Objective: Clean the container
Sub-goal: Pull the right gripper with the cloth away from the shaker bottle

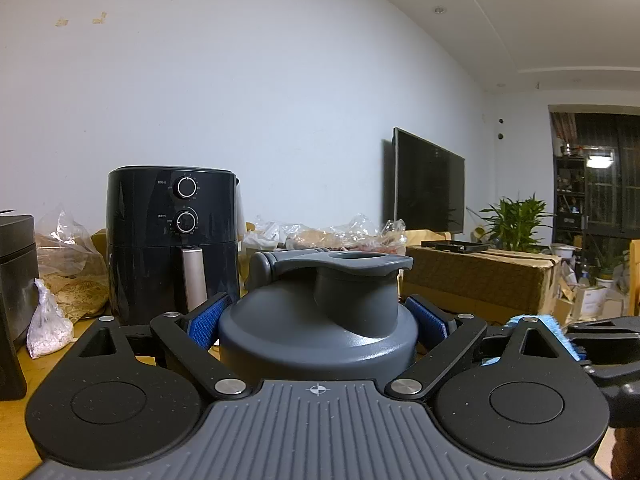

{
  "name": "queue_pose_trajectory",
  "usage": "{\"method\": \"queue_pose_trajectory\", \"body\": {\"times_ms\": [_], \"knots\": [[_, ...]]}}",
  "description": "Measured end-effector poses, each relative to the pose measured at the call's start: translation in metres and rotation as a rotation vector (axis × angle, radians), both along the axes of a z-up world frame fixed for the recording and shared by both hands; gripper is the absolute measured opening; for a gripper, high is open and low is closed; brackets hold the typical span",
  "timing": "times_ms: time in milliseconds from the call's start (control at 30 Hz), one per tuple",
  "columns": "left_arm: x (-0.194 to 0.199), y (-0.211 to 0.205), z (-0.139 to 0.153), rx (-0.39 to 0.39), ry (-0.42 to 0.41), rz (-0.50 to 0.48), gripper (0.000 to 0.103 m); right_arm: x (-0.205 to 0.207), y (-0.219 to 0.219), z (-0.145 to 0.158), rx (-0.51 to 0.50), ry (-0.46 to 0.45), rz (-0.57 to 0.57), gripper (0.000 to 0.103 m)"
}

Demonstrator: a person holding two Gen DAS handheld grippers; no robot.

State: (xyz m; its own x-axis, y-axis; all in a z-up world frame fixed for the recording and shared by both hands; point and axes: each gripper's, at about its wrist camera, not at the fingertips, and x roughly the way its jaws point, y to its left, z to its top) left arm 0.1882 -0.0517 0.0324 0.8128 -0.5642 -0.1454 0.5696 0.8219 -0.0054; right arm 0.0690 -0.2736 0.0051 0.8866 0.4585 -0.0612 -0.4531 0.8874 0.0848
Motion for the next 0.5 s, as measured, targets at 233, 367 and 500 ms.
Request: {"method": "queue_pose_trajectory", "body": {"times_ms": [233,367,500], "knots": [[-0.002,-0.0005,-0.0005,0.0,-0.004,0.0,0.095,-0.0072,-0.0033,-0.0022,0.008,0.009,-0.011,0.016],[-0.0027,-0.0002,-0.001,-0.001,-0.005,0.0,0.095,-0.0072,-0.0037,-0.0036,0.006,0.017,-0.013,0.016],[-0.0022,-0.0001,-0.0013,-0.001,-0.004,0.0,0.095,-0.0066,-0.0036,-0.0048,0.003,0.023,-0.015,0.017]]}}
